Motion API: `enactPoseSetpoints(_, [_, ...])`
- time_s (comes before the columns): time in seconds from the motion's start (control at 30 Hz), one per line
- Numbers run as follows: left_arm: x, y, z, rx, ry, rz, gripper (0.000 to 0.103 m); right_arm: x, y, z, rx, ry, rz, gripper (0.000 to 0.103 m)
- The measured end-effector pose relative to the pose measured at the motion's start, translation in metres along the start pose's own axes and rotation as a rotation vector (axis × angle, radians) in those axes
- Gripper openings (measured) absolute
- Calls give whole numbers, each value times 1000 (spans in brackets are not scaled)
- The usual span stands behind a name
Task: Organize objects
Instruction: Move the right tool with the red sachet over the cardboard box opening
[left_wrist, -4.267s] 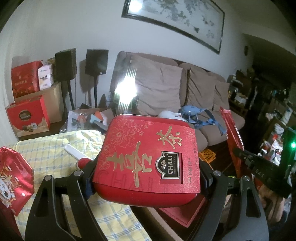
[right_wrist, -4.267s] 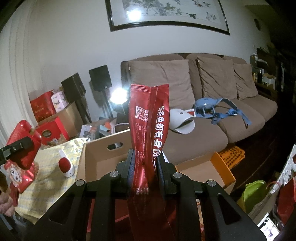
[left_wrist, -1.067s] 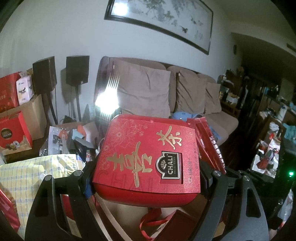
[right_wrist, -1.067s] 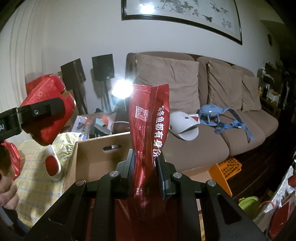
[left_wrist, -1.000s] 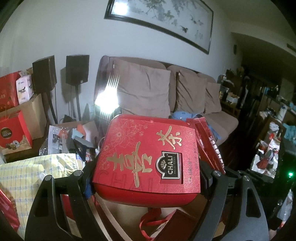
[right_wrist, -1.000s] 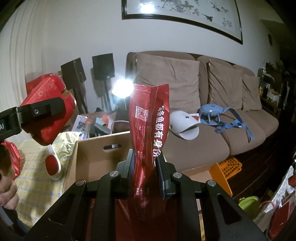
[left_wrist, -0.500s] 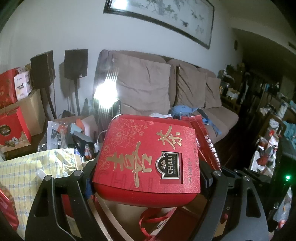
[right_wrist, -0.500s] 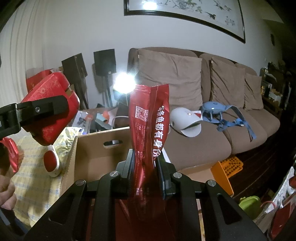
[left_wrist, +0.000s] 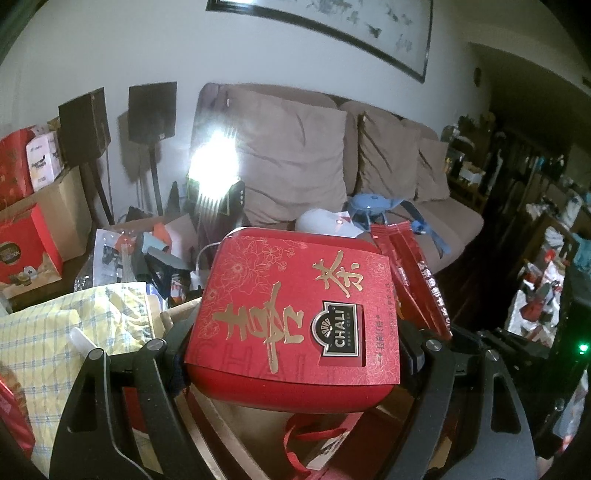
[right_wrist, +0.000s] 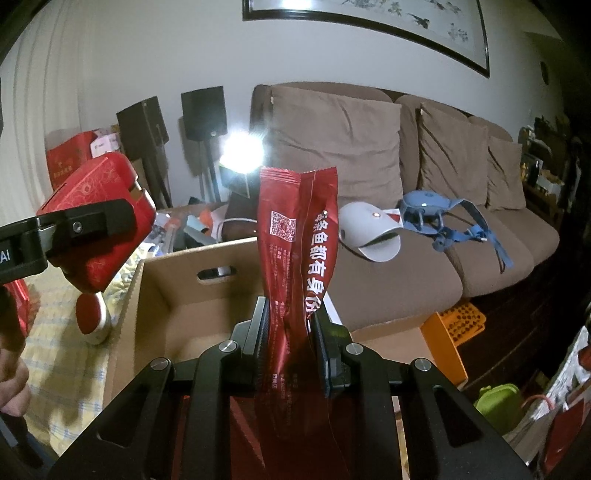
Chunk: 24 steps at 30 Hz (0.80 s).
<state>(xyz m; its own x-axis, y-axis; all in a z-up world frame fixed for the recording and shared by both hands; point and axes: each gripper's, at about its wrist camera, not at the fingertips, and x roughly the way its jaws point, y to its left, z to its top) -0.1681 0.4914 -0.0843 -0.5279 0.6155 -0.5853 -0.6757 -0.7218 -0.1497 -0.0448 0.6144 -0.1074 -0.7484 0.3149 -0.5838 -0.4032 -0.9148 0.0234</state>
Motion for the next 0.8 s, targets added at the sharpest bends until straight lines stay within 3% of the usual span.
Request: enactPoseSetpoints(0.8, [24, -5, -10, 27, 65, 6, 81, 25, -5, -14, -14, 53, 9, 22])
